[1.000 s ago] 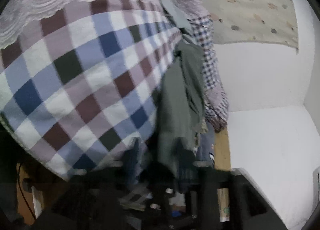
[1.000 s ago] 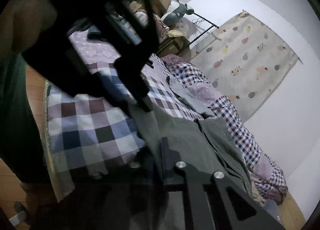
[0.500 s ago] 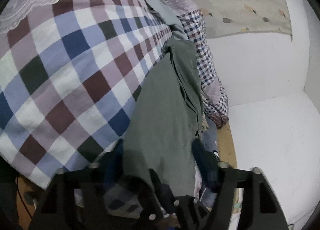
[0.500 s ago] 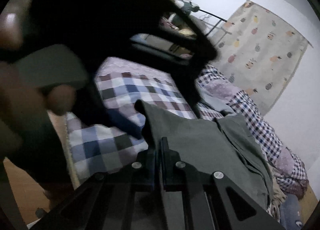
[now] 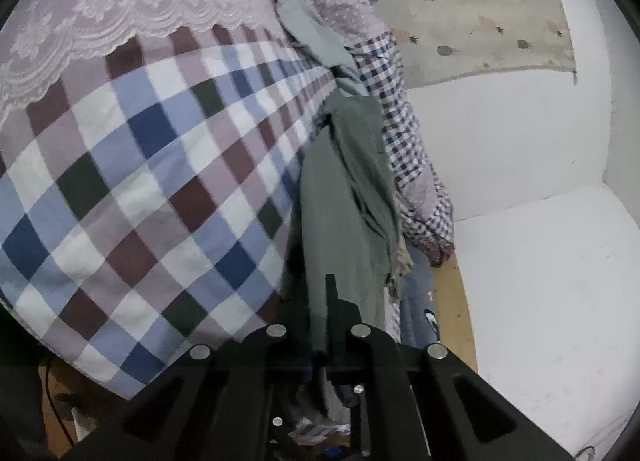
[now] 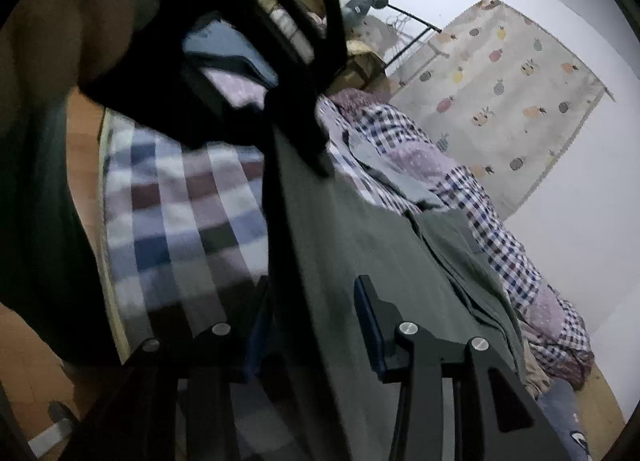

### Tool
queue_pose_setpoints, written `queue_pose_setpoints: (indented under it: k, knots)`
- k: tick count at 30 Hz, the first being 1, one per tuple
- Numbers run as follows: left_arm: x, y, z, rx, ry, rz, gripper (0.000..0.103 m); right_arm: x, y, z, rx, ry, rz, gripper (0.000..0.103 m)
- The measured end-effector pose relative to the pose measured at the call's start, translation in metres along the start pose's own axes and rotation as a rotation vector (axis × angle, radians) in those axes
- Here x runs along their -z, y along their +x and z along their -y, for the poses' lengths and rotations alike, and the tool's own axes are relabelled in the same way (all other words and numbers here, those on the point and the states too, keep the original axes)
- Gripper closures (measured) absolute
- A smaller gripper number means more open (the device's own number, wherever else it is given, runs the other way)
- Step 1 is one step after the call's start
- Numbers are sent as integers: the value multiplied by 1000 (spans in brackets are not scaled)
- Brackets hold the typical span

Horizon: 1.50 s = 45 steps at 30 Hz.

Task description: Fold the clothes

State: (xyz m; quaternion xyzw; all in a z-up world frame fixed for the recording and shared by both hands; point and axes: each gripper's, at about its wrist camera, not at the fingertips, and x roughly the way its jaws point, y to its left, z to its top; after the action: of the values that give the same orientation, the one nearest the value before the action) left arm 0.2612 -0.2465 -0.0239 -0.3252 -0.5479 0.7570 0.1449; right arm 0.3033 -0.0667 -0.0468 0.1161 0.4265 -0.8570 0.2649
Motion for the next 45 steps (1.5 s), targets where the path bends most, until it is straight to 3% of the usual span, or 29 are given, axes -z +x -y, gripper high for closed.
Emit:
queue_pose_setpoints:
  k: [5, 18, 28, 30, 32, 34, 40, 45]
  knots:
    - [-4, -4, 12, 65, 3, 19, 102, 29, -7, 7, 70, -25, -68, 60]
    - [-17, -23, 30, 156, -45, 84, 102, 140, -45, 74, 281, -2, -319, 60]
    - [-20, -17, 34, 165, -53, 90, 102, 206, -73, 130, 396, 32, -543, 61]
    - [-21, -18, 33, 162, -51, 96, 102, 217, -77, 140, 414, 35, -584, 67]
    - [-22, -20, 32, 156, -49, 101, 102, 220, -77, 145, 409, 33, -604, 75]
    - [-23, -22, 32, 136, -44, 105, 102, 220, -75, 152, 400, 41, -626, 103]
    - [-22, -30, 56, 68, 72, 99, 102, 205, -111, 180, 349, 96, -584, 103]
    - [-17, -58, 94, 87, 162, 88, 102, 172, -158, 223, 355, 103, -516, 103]
